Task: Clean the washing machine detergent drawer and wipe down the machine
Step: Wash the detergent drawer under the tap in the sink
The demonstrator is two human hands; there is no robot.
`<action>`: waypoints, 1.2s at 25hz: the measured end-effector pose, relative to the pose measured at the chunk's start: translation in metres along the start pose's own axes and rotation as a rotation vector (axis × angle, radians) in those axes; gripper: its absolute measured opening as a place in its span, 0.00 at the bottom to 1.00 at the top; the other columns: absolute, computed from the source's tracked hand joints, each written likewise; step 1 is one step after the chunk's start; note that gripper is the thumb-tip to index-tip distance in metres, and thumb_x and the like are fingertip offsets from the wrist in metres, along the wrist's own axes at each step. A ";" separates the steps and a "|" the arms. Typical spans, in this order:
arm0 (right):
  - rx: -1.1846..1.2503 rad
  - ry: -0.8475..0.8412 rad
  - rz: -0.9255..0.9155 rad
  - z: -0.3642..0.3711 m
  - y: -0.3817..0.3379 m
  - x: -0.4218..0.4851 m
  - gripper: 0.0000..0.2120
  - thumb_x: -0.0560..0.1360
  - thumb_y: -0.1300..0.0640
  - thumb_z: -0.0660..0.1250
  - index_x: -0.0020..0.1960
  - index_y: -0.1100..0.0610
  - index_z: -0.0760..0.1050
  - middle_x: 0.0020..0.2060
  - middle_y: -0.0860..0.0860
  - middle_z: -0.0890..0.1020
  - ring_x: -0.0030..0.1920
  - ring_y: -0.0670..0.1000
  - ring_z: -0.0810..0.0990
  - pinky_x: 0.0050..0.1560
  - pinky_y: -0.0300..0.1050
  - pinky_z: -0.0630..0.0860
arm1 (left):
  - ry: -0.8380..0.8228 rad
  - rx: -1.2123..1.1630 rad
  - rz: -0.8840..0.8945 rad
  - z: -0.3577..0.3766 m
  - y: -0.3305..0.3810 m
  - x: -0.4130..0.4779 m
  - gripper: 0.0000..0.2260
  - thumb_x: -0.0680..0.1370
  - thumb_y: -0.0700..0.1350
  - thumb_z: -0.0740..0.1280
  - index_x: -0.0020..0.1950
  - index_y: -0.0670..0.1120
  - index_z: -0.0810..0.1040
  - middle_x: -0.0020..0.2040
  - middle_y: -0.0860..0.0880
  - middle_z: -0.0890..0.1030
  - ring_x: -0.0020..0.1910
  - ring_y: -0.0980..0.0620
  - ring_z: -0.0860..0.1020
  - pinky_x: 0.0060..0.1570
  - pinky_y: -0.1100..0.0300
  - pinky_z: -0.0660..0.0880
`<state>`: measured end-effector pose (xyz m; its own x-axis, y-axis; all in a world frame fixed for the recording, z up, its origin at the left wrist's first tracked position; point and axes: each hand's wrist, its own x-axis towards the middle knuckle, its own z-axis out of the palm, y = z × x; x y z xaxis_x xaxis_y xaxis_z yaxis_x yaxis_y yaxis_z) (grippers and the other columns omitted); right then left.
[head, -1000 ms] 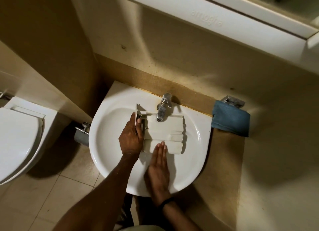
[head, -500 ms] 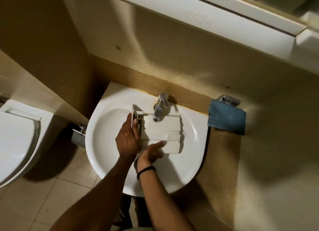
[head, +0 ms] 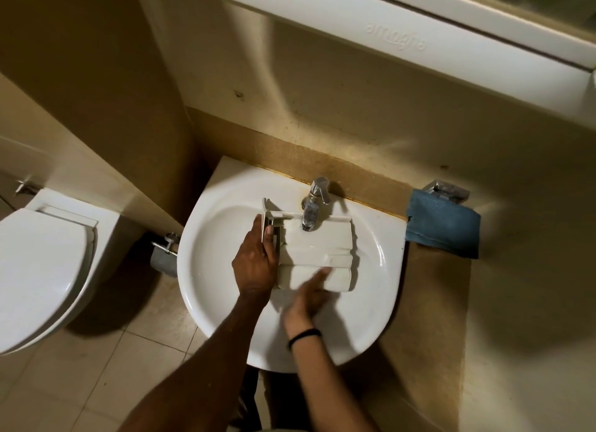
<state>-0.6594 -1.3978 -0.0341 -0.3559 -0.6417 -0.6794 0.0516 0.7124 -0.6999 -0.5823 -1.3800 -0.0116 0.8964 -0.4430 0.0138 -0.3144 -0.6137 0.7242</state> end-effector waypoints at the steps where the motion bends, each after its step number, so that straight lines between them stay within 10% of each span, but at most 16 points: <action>1: 0.013 0.044 -0.021 -0.005 -0.005 0.016 0.34 0.80 0.35 0.57 0.73 0.62 0.64 0.67 0.65 0.74 0.65 0.67 0.76 0.60 0.51 0.73 | 0.012 -0.002 0.002 -0.001 -0.001 0.000 0.38 0.82 0.70 0.38 0.77 0.52 0.73 0.65 0.48 0.83 0.60 0.43 0.82 0.52 0.48 0.80; 9: -0.017 -0.206 0.099 -0.024 0.022 -0.013 0.26 0.79 0.47 0.69 0.71 0.57 0.65 0.58 0.59 0.81 0.53 0.59 0.82 0.57 0.55 0.78 | -0.016 0.064 -0.096 -0.007 -0.003 -0.010 0.36 0.81 0.72 0.42 0.77 0.53 0.70 0.64 0.47 0.83 0.58 0.40 0.83 0.51 0.47 0.79; 15: 0.041 0.053 -0.012 -0.078 -0.018 0.058 0.05 0.70 0.52 0.63 0.37 0.51 0.69 0.35 0.54 0.73 0.34 0.54 0.70 0.36 0.49 0.68 | -0.021 -0.119 -0.149 -0.008 -0.007 -0.065 0.17 0.87 0.60 0.46 0.51 0.54 0.69 0.41 0.54 0.78 0.41 0.44 0.78 0.39 0.51 0.73; 19: 0.030 0.079 -0.145 -0.099 -0.060 0.058 0.09 0.74 0.58 0.64 0.35 0.51 0.72 0.37 0.53 0.76 0.36 0.53 0.72 0.40 0.49 0.70 | -0.062 -0.065 -0.168 -0.033 -0.017 -0.057 0.19 0.87 0.60 0.49 0.47 0.50 0.70 0.36 0.51 0.78 0.36 0.45 0.77 0.36 0.50 0.73; 23: -0.043 -0.200 -0.233 -0.106 -0.113 0.066 0.06 0.77 0.65 0.67 0.49 0.57 0.81 0.48 0.59 0.84 0.48 0.57 0.82 0.54 0.52 0.79 | -0.340 -0.101 -0.147 -0.081 -0.036 -0.011 0.23 0.81 0.63 0.56 0.42 0.45 0.76 0.31 0.52 0.77 0.32 0.49 0.75 0.37 0.51 0.72; 27: -0.309 -0.640 -0.297 -0.087 -0.136 0.061 0.10 0.81 0.55 0.66 0.61 0.57 0.79 0.55 0.55 0.84 0.56 0.53 0.83 0.61 0.49 0.76 | -0.909 -0.454 -0.516 -0.089 -0.007 0.037 0.15 0.86 0.48 0.59 0.43 0.46 0.76 0.34 0.49 0.77 0.27 0.55 0.73 0.26 0.60 0.72; 30: -0.608 -0.932 -0.260 -0.058 -0.122 0.050 0.16 0.77 0.41 0.69 0.61 0.48 0.79 0.60 0.45 0.83 0.63 0.47 0.80 0.65 0.46 0.74 | -1.072 -0.121 -0.228 -0.064 -0.006 0.061 0.09 0.80 0.52 0.70 0.41 0.52 0.78 0.41 0.48 0.77 0.41 0.47 0.75 0.44 0.58 0.75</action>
<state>-0.7377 -1.4997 0.0301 0.5537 -0.5704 -0.6066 -0.4727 0.3844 -0.7930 -0.5056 -1.3622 0.0291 0.1749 -0.7009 -0.6915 -0.0910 -0.7108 0.6975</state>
